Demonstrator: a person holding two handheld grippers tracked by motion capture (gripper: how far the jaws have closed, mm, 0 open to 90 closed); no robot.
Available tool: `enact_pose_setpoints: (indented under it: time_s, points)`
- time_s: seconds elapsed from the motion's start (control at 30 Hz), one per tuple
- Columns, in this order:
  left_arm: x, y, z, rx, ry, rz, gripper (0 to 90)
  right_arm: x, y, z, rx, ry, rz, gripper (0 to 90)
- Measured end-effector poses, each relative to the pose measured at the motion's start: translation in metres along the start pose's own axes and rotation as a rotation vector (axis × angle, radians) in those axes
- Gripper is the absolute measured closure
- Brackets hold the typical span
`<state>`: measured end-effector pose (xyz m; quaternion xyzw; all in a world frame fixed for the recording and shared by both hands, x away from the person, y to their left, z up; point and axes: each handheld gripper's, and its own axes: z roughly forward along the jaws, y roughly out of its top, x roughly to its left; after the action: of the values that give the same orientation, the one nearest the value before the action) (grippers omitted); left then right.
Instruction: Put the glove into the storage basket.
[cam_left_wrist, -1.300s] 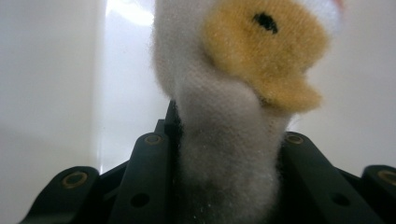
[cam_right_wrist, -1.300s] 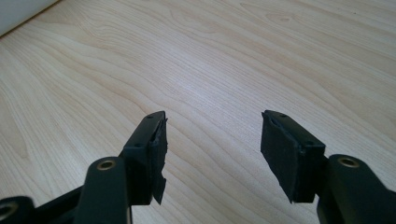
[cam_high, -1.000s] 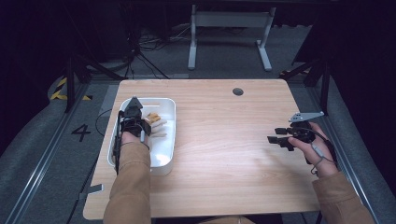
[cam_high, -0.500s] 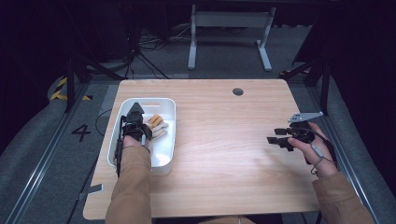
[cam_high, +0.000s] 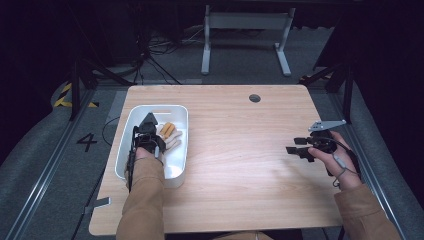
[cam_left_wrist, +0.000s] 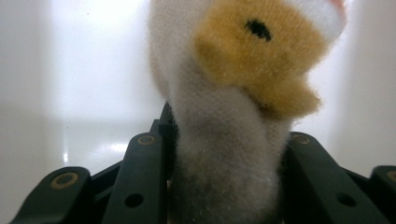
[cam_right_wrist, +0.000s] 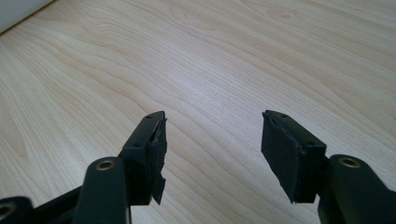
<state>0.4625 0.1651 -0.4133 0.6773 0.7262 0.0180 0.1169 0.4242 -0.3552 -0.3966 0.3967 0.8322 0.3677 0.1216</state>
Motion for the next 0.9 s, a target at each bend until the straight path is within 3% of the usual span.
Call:
enact_pose_setpoints:
  time_s: [0.1,0.17,0.23,0.33,0.43,0.5,0.7,0.9]
  points:
    - [-0.0017,-0.0001,0.0013,0.004,0.014,0.006,64.1,-0.0015,-0.0006,0.0,-0.002,-0.003,0.001,41.4]
    - [-0.0019,-0.0001,0.0022,0.006,0.001,0.008,60.7,-0.0018,-0.0008,-0.0001,-0.001,-0.003,0.003,41.4]
    - [-0.0011,0.0003,0.0037,0.018,-0.037,-0.002,51.2,-0.0018,-0.0007,0.0001,-0.001,-0.004,0.003,41.4]
    - [-0.0022,0.0006,0.0056,0.031,-0.057,0.008,39.5,-0.0022,-0.001,0.0004,0.001,-0.006,0.005,41.4]
    - [-0.0038,0.0005,0.0063,0.064,-0.106,0.065,29.5,-0.0021,-0.001,0.0001,-0.002,-0.005,0.005,41.4]
    - [-0.0041,0.0006,0.0056,0.059,-0.116,0.063,21.4,-0.0016,-0.0008,0.0001,-0.005,0.001,0.002,41.1]
    - [-0.0042,0.0013,0.0004,0.034,-0.123,0.061,14.2,-0.0011,-0.0004,0.0005,-0.001,0.0,-0.006,41.1]
    - [-0.0059,0.0022,-0.0008,0.031,-0.096,0.066,4.2,-0.0006,-0.0001,0.0001,-0.008,-0.001,-0.005,41.1]
